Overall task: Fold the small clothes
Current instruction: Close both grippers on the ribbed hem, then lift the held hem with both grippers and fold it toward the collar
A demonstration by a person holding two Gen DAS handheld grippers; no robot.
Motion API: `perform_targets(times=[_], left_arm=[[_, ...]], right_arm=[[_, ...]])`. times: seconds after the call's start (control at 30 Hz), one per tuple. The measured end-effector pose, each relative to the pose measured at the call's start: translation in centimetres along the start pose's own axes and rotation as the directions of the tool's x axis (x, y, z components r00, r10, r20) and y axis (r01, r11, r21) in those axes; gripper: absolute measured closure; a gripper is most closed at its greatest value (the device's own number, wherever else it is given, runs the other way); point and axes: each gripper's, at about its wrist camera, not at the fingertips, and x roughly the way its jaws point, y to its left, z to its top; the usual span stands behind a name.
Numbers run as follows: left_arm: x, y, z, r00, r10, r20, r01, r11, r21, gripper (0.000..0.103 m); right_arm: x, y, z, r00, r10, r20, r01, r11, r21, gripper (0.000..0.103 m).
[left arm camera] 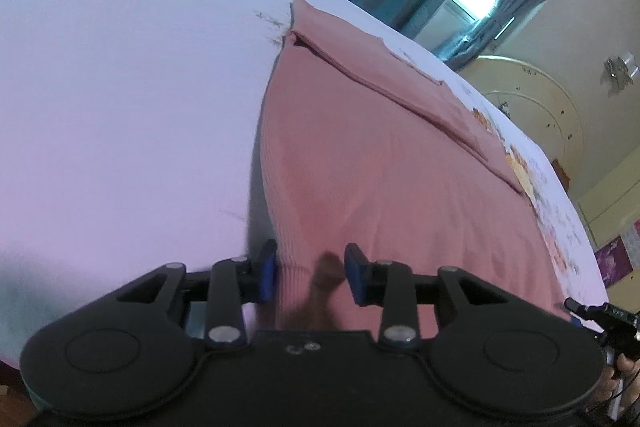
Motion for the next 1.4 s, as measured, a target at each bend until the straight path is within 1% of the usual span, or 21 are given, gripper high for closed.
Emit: perform_targets(times=[0.07,0.13,0.27,0.37,0.43,0.5,0.53,0.6,0.73,0.83,0.93,0.97,1.0,1.03,1.07,1.1,1.13,1.2,1.27,1.33,1.4], left_arm=[[0.4,-0.2,0.4,1.000,-0.002,-0.007,0.002,1.000,0.003,0.071],[0.5,-0.6,0.5,1.000,0.015,-0.020,-0.014,0.999,0.030,0.074],[0.1,-0.5,0.3,0.999,0.011,-0.034,-0.009,0.999,0.053,0.074],[0.1,-0.2,0.2,0.999,0.000,-0.032,0.002,0.999,0.043,0.074],[0.2,-0.3,0.3,0.999,0.000,-0.032,0.001,0.999,0.038,0.074],[0.3,-0.4,0.3,0.999,0.003,-0.033,-0.002,0.999,0.042,0.074],[0.3,-0.3,0.3,0.999,0.003,-0.033,-0.002,0.999,0.041,0.074],[0.3,-0.2,0.4,0.999,-0.003,-0.037,0.005,0.999,0.036,0.074],[0.1,0.4,0.3,0.998,-0.034,-0.046,0.035,0.999,0.034,0.074],[0.0,0.9,0.0,0.998,-0.057,-0.033,0.057,0.998,0.006,0.074],[0.1,1.2,-0.1,0.997,-0.076,-0.019,0.075,0.997,-0.025,0.074],[0.1,1.2,-0.1,0.996,-0.086,-0.013,0.085,0.996,-0.030,0.073],[0.0,1.2,-0.2,0.994,-0.108,-0.001,0.108,0.994,-0.030,0.069],[-0.3,1.1,-0.4,0.992,-0.128,0.017,0.128,0.991,-0.033,0.067],[-0.4,1.1,-0.5,0.992,-0.127,0.026,0.128,0.991,-0.030,0.073],[-0.3,1.0,-0.7,0.995,-0.098,0.024,0.098,0.995,-0.016,0.082],[0.0,0.9,-0.9,0.999,-0.050,0.015,0.051,0.999,-0.006,0.095],[0.1,1.7,-1.3,0.997,-0.062,0.036,0.064,0.996,-0.060,0.095],[0.0,1.8,-1.4,0.996,-0.066,0.052,0.070,0.994,-0.079,0.095],[-0.1,2.0,-1.3,0.995,-0.078,0.065,0.085,0.991,-0.108,0.096],[-0.5,2.2,-1.0,0.990,-0.103,0.092,0.116,0.983,-0.143,0.096]], right_arm=[[0.5,-0.2,0.6,1.000,0.003,-0.005,-0.003,1.000,0.006,0.078],[1.1,-0.2,0.7,0.999,0.022,-0.042,-0.022,1.000,0.004,0.078],[0.9,0.3,-0.4,0.995,0.057,-0.086,-0.060,0.998,-0.029,0.078],[0.4,0.3,-0.4,0.997,0.033,-0.073,-0.036,0.998,-0.046,0.078],[-0.2,0.1,0.0,1.000,-0.006,-0.019,0.005,0.998,-0.060,0.078],[-0.6,-0.6,0.7,1.000,-0.013,0.020,0.014,0.999,-0.033,0.078],[-0.4,-0.9,1.1,1.000,-0.011,0.018,0.012,1.000,-0.017,0.078],[0.4,-1.4,1.4,1.000,0.011,-0.023,-0.011,1.000,0.011,0.078],[0.7,-1.4,0.0,0.993,0.073,-0.096,-0.070,0.997,0.036,0.078],[0.1,-2.0,-1.2,0.987,0.128,-0.101,-0.119,0.988,0.094,0.078],[0.2,-1.9,-1.0,0.984,0.143,-0.107,-0.134,0.987,0.089,0.078],[0.3,-1.8,-0.7,0.987,0.131,-0.090,-0.123,0.989,0.087,0.079],[0.3,-1.5,-0.4,0.990,0.126,-0.069,-0.121,0.990,0.075,0.094],[0.4,-1.0,-0.1,0.990,0.126,-0.059,-0.122,0.991,0.061,0.094],[0.3,-0.5,0.1,0.992,0.117,-0.050,-0.115,0.992,0.045,0.094],[0.1,-0.1,0.2,0.992,0.120,-0.040,-0.119,0.993,0.028,0.094],[-0.2,0.2,0.3,0.991,0.127,-0.028,-0.127,0.992,0.014,0.094],[-0.7,0.1,0.2,0.993,0.120,-0.011,-0.120,0.993,0.002,0.094],[0.4,-0.8,0.0,0.998,0.013,-0.068,-0.014,1.000,-0.015,0.095],[0.2,-1.2,0.2,0.997,0.035,-0.065,-0.035,0.999,0.003,0.095],[-0.4,0.2,0.9,0.997,0.075,-0.031,-0.075,0.997,-0.021,0.095]])
